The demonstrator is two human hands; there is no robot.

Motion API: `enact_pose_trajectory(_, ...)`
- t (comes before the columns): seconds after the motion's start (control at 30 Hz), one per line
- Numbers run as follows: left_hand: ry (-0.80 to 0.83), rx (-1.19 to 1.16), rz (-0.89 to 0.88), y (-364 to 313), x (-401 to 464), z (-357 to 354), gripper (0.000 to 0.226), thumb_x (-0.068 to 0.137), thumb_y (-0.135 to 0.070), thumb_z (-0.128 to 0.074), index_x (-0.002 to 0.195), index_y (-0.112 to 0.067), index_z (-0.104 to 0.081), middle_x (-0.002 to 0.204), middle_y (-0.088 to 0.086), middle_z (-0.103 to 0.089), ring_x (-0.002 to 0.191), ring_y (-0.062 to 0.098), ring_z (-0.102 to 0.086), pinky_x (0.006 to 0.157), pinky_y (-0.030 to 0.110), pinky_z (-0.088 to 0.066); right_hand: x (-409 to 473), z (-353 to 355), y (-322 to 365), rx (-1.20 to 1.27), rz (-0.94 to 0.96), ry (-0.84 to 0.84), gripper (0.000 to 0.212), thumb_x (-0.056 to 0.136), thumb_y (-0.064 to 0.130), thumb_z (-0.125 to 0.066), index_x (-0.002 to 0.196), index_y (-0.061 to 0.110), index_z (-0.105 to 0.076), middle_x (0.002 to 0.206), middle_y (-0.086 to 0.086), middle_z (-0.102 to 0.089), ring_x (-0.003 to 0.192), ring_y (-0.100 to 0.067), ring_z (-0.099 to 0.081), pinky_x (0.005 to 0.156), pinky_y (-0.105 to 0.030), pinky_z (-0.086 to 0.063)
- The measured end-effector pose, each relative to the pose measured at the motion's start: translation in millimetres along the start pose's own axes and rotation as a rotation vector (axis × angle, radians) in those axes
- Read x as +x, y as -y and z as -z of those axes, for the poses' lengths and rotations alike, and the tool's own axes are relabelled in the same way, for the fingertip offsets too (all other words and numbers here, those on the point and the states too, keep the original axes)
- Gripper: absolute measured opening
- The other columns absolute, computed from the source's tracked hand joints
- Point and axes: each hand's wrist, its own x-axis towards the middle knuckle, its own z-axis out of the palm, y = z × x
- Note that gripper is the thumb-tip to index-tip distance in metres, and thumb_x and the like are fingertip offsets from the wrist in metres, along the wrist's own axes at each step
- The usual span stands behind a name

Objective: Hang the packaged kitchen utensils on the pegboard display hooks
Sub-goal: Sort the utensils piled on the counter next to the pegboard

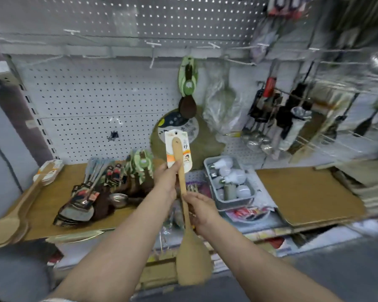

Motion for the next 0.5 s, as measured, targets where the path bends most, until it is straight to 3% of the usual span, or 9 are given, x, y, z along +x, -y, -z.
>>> enact_pose_trajectory(0.13,0.114,0.040,0.038,27.4,-23.3,-68.8,0.006,0.094,-0.016,-0.071,0.096,-0.011,-0.067,0.082,0.010,-0.072,0.066,0.024,-0.064,0.058,0.032,-0.054,-16.6,66.3,17.5,0.112,0.044,-0.103,0.007,0.093,0.010,-0.069,0.098,0.006,-0.074,0.085,-0.016,-0.075,0.066,-0.023,-0.066,0.056,-0.026,-0.052)
enact_pose_trajectory(0.33,0.285,0.077,0.072,66.1,-45.2,-176.3,0.010,0.094,-0.012,-0.070,0.090,-0.011,-0.061,0.080,0.007,-0.068,0.066,0.019,-0.061,0.061,0.031,-0.051,-16.9,153.9,41.7,0.253,0.101,-0.238,0.008,0.093,0.011,-0.070,0.084,0.009,-0.070,0.061,-0.007,-0.061,0.053,-0.019,-0.054,0.056,-0.031,-0.046)
enact_pose_trajectory(0.5,0.418,0.074,0.145,103.5,-49.3,-265.1,0.010,0.094,-0.013,-0.069,0.091,-0.013,-0.060,0.084,0.005,-0.069,0.070,0.019,-0.063,0.061,0.031,-0.051,-5.5,233.3,69.1,0.294,0.140,-0.354,0.006,0.094,0.011,-0.069,0.089,0.010,-0.072,0.064,-0.005,-0.057,0.056,-0.018,-0.049,0.054,-0.028,-0.042)
